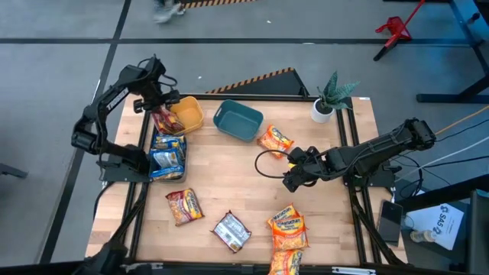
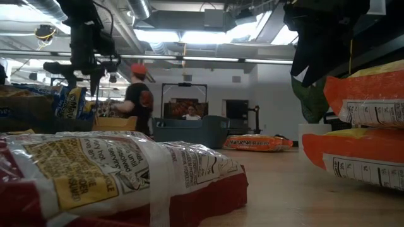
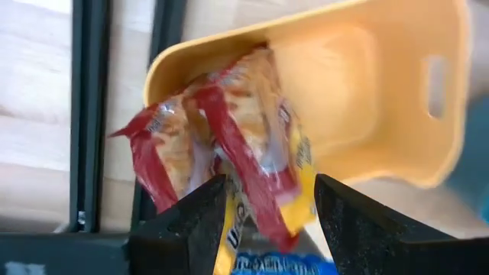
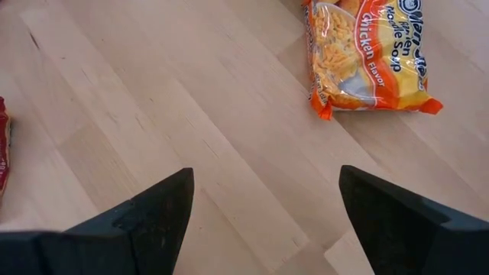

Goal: Sort Maruchan noodles
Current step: Put the red noodle pack into the yellow bin

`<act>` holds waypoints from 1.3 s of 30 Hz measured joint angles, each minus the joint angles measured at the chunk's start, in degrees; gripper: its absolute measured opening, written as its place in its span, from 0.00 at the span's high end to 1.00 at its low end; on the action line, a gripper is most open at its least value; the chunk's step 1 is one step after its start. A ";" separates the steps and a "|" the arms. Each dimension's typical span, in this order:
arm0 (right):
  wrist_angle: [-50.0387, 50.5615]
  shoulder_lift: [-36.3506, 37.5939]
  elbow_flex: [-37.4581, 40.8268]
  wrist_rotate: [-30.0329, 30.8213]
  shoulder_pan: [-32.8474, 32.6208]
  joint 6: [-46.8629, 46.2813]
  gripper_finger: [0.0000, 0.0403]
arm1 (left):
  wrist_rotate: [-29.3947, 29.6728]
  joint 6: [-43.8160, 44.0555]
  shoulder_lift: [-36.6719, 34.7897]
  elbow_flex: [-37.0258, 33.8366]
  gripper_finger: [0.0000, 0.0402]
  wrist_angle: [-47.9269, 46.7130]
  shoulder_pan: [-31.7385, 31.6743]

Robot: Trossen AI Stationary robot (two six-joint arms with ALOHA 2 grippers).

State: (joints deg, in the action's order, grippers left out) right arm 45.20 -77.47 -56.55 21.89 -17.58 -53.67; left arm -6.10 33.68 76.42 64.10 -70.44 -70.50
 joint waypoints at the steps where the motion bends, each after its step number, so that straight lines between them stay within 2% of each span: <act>1: -0.12 0.00 0.00 0.02 0.00 0.00 0.22 | -0.92 -1.42 -0.82 0.27 0.52 -0.12 0.00; 4: -0.20 0.00 0.00 0.04 0.00 0.00 0.22 | -5.60 -3.68 -3.43 1.40 0.52 -0.81 0.00; 8: -2.15 0.00 0.00 0.13 0.00 0.43 0.22 | -16.00 -5.82 -8.35 3.66 0.52 -1.10 0.86; 12: -11.69 -2.47 -0.04 -0.25 -0.02 8.86 0.22 | -23.46 -7.11 -14.25 4.21 0.52 -1.14 5.80; 17: -28.19 -10.35 -0.07 -6.88 -0.02 19.21 0.22 | -26.45 -6.34 -21.04 4.23 0.52 -1.19 14.06; 23: -35.32 -18.72 -2.19 -11.84 -0.96 20.86 0.22 | -25.72 -0.43 -27.86 4.23 0.52 -1.06 24.94; 28: -33.63 -28.10 -12.01 -12.39 -4.23 24.76 0.22 | -22.04 4.12 -31.20 4.23 0.52 -1.02 34.82; 31: -27.62 -33.84 -20.99 -11.20 -6.46 31.20 0.22 | -20.24 7.19 -31.80 4.23 0.52 -0.52 40.19; 35: -20.57 -40.59 -32.02 -6.35 -9.12 41.65 0.22 | -16.10 11.28 -31.95 4.23 0.52 0.30 46.26; 39: -21.64 -44.49 -37.82 -6.92 -10.10 51.48 0.22 | -10.77 12.83 -31.86 4.23 0.52 2.12 49.95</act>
State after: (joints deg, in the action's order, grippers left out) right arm 23.55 -121.96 -94.38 14.97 -27.68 -2.19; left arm -16.87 46.50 44.56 68.34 -68.33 -20.55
